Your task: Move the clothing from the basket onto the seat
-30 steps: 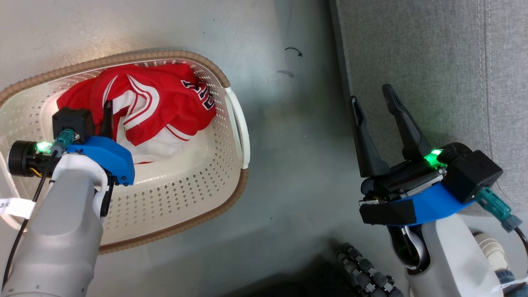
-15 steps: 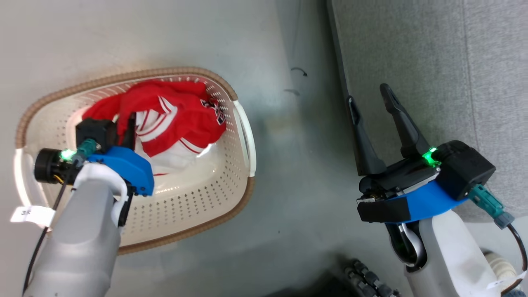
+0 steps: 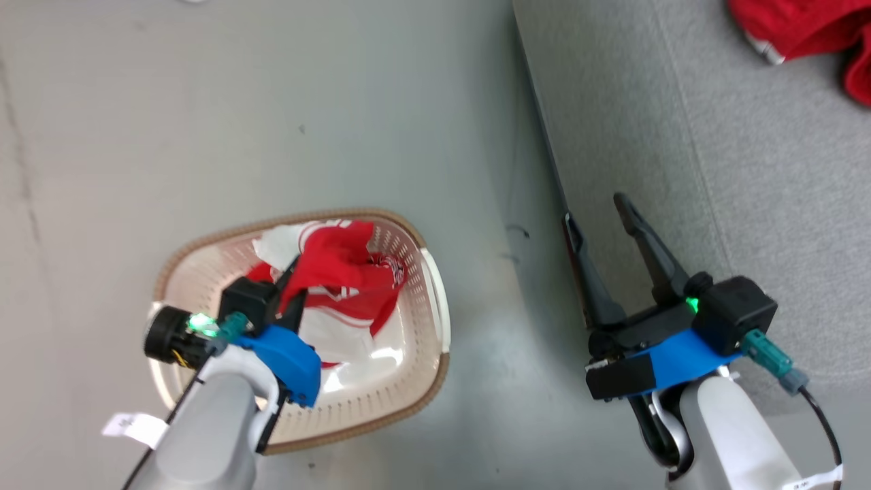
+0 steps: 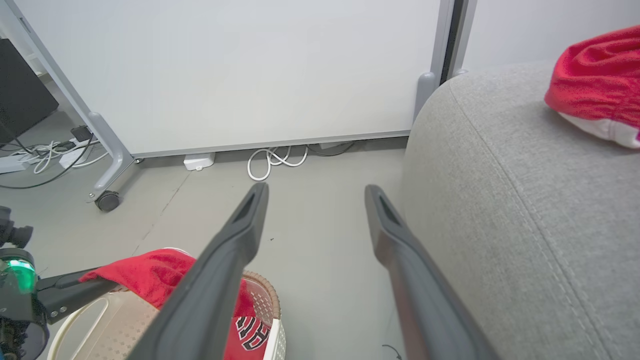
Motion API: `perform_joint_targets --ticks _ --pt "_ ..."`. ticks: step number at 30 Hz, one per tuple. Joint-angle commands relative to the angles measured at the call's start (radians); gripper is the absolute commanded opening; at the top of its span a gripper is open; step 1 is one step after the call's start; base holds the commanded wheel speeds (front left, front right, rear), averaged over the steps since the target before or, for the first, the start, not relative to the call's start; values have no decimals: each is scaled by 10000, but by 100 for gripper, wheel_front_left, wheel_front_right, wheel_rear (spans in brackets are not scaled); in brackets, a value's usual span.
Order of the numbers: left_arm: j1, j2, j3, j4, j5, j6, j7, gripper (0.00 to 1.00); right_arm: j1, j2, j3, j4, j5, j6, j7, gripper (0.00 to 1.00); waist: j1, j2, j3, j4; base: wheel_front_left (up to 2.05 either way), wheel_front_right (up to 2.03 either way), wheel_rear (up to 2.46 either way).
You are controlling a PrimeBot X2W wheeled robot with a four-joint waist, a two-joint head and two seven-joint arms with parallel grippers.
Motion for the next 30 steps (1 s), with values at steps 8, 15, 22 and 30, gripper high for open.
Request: perform_joint_targets --ticks 8,15,22,30 --pt "968 -71 -1314 -1505 -839 -40 -32 0 816 -10 -120 454 -276 3 104 100 2 0 -3007 1151 0 0 0" --pt "1171 114 -2045 -2420 -1418 -42 -32 0 1423 -10 -355 466 -274 3 343 100 2 0 -4224 1524 0 0 0" --pt "819 94 -2572 -3350 -2092 -42 -32 0 2148 -10 -480 222 -197 3 684 100 2 0 -5277 1932 0 0 0" --pt "-1 -94 -2872 -3665 -2566 -42 9 0 2549 -10 -452 32 -100 3 906 100 2 0 -5758 2209 0 0 0"
